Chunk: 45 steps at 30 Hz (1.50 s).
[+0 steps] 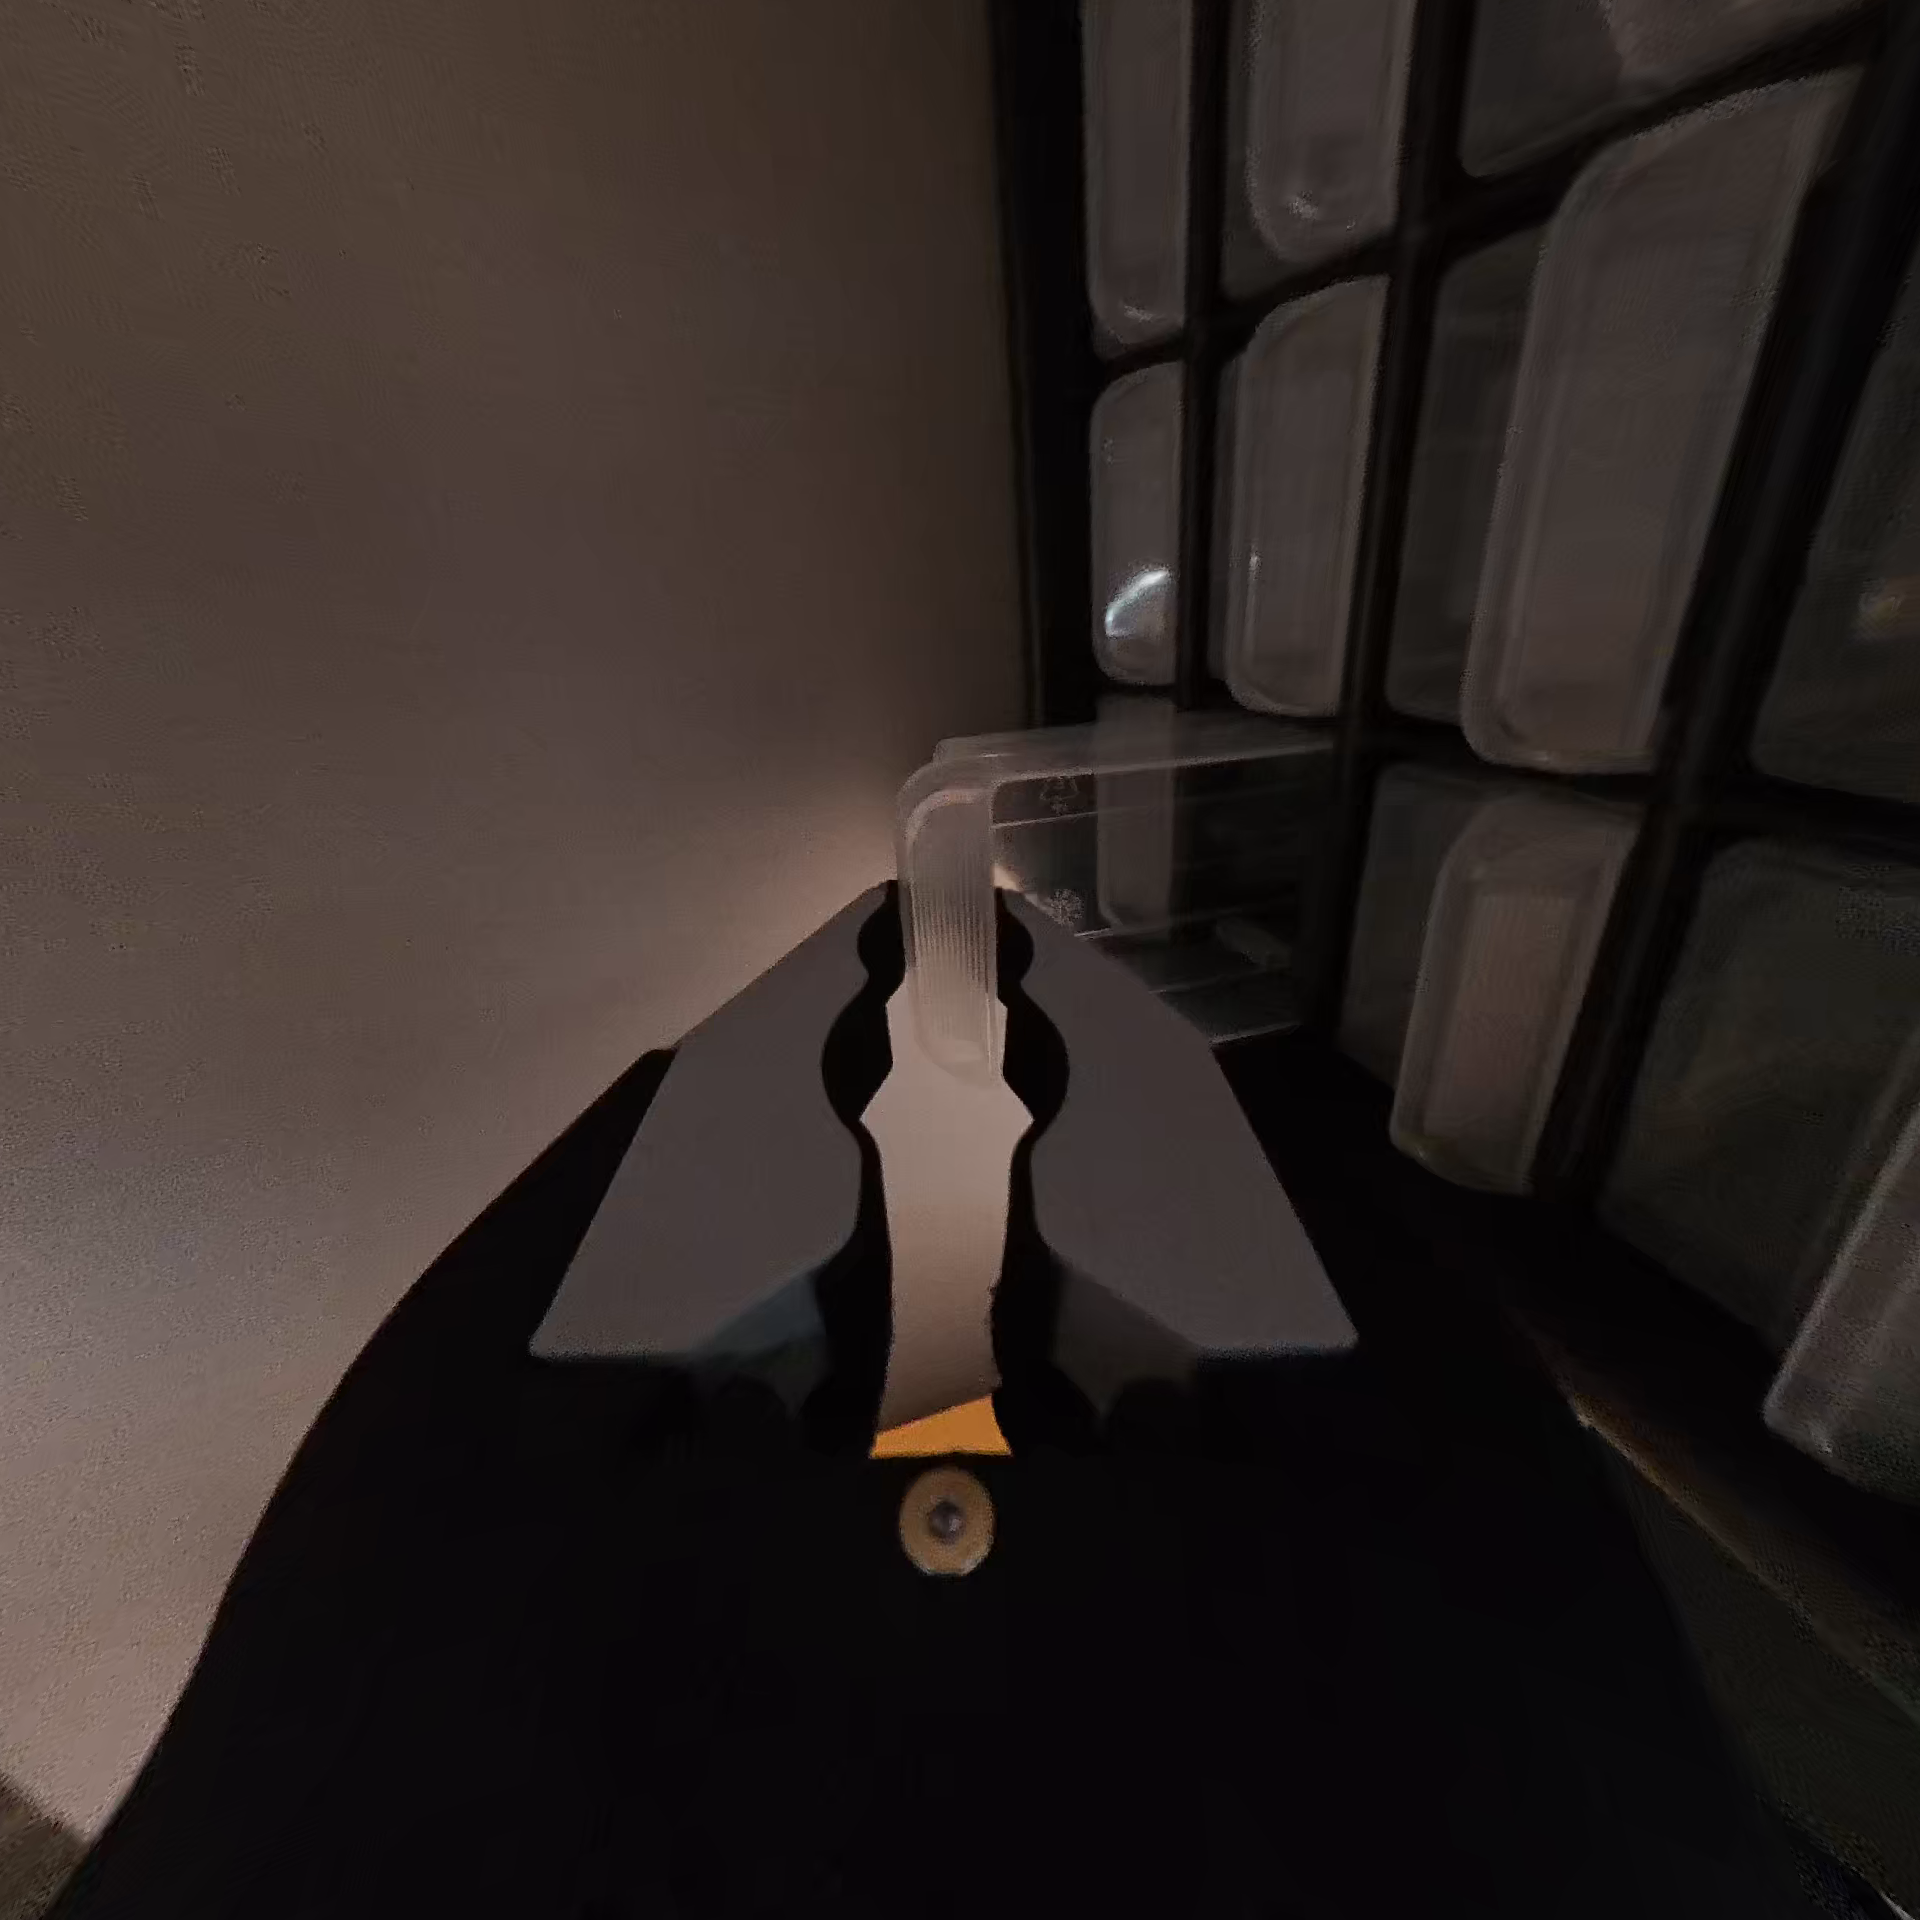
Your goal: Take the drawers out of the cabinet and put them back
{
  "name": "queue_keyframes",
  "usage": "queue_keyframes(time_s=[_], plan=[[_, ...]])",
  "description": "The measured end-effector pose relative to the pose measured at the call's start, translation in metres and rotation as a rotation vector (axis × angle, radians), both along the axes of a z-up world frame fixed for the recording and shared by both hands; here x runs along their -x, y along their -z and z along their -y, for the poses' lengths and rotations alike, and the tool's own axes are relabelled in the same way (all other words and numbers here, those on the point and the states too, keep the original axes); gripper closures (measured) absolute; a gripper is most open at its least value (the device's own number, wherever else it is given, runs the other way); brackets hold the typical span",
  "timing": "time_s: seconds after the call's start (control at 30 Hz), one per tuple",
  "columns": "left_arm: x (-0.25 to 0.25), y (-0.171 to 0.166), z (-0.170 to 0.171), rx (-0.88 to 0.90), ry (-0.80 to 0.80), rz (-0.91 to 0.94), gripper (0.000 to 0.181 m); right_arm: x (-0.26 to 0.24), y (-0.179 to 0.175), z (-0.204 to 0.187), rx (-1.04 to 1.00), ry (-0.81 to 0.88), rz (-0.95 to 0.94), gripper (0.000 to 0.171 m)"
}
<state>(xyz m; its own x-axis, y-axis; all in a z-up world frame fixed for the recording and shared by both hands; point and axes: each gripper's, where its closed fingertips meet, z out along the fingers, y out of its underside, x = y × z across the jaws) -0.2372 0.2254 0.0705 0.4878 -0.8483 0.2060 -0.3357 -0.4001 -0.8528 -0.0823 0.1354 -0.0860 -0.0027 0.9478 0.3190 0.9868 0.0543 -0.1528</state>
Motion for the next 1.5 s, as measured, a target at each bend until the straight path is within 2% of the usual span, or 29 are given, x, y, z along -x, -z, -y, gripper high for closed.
queue_keyframes(time_s=[0.17, 0.33, 0.53, 0.67, 0.8, 0.87, 0.97, 1.07, 1.17, 1.23, 1.33, 1.4, 1.5], plan=[[0.0, 0.0, 0.0, 0.005, 0.007, 0.009, 0.181, -0.006, 0.006, 0.04, 0.204, -0.026, 0.031, 0.159], [0.001, 0.0, 0.0, 0.012, 0.006, 0.016, 0.181, -0.01, 0.009, 0.076, 0.265, -0.074, 0.044, 0.158], [0.001, 0.0, 0.001, 0.017, 0.016, 0.025, 0.181, -0.013, 0.005, 0.078, 0.171, -0.034, 0.074, 0.159], [0.001, 0.0, 0.001, 0.019, 0.014, 0.021, 0.181, -0.012, 0.0, 0.081, 0.274, -0.015, 0.047, 0.159], [0.001, 0.0, 0.001, 0.02, 0.013, 0.022, 0.181, -0.002, -0.023, 0.102, 0.597, 0.039, 0.019, 0.159], [0.001, 0.0, 0.001, 0.021, 0.011, 0.023, 0.181, -0.002, -0.037, 0.101, 0.634, 0.056, 0.013, 0.16], [0.001, 0.0, 0.001, 0.021, 0.012, 0.022, 0.181, -0.017, -0.068, 0.124, 0.722, 0.11, -0.028, 0.16], [0.001, 0.0, 0.001, 0.02, 0.017, 0.024, 0.181, -0.059, -0.106, 0.135, 0.607, 0.219, -0.151, 0.16], [0.001, 0.0, 0.001, 0.02, 0.015, 0.021, 0.181, -0.117, -0.148, 0.113, 0.381, 0.443, -0.364, 0.16], [0.001, 0.0, 0.001, 0.02, 0.014, 0.021, 0.181, -0.163, -0.16, 0.087, 0.286, 0.639, -0.463, 0.16], [0.001, 0.0, 0.001, 0.018, 0.016, 0.024, 0.181, -0.214, -0.142, 0.055, 0.374, 0.86, -0.568, 0.16], [0.001, 0.0, 0.001, 0.018, 0.016, 0.024, 0.181, -0.237, -0.116, 0.044, 0.511, 0.952, -0.615, 0.16], [0.001, 0.0, 0.001, 0.018, 0.016, 0.022, 0.181, -0.275, -0.071, 0.015, 0.543, 1.14, -0.628, 0.161]])
